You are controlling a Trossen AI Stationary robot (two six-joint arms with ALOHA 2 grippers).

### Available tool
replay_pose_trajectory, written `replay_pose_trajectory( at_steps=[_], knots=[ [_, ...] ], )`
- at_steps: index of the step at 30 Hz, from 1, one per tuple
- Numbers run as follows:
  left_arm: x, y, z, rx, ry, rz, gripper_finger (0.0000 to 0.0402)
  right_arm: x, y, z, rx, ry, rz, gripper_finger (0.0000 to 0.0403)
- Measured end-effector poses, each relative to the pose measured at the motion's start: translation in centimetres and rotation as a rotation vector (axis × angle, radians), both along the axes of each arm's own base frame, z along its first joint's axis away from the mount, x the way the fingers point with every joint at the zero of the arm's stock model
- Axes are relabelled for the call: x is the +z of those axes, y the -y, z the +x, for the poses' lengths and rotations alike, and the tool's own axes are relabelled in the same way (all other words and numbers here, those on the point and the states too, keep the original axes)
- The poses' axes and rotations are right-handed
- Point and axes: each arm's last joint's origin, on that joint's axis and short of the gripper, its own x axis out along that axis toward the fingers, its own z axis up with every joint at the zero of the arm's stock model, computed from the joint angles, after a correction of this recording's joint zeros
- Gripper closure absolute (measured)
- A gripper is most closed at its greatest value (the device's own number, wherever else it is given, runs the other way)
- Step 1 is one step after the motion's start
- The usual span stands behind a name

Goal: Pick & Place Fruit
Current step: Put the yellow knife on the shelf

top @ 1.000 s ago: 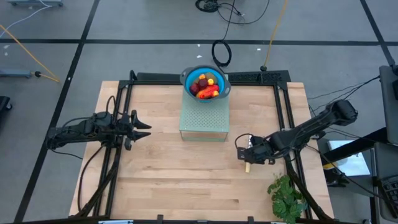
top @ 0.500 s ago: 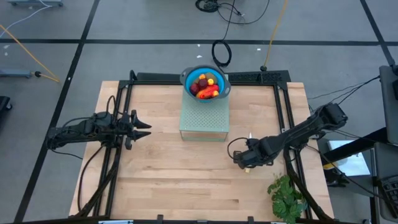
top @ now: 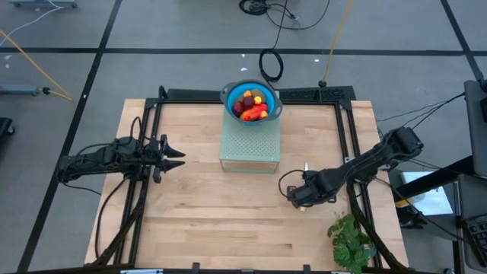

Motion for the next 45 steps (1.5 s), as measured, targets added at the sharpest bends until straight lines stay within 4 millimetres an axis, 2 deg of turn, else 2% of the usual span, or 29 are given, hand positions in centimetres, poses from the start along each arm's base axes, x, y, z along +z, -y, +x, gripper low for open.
replay_pose_trajectory(
  at_steps=[9,16,28,45],
  knots=[
    [0.0,-0.1,0.0,0.018,0.001,0.001,0.0256,-1.0,-0.2,0.2,0.005,-0.041,-0.019,0.0273],
    [0.0,-0.1,0.0,0.019,0.0,0.002,0.0256,-1.0,-0.2,0.2,0.011,-0.042,-0.02,0.0273],
    [0.0,-0.1,0.0,0.019,0.001,0.004,0.0256,-2.1,0.1,-0.6,0.019,-0.075,-0.003,0.0273],
    [0.0,-0.1,0.0,0.024,0.001,0.012,0.0256,-2.2,-0.2,-0.4,0.041,-0.041,-0.011,0.0273]
  ],
)
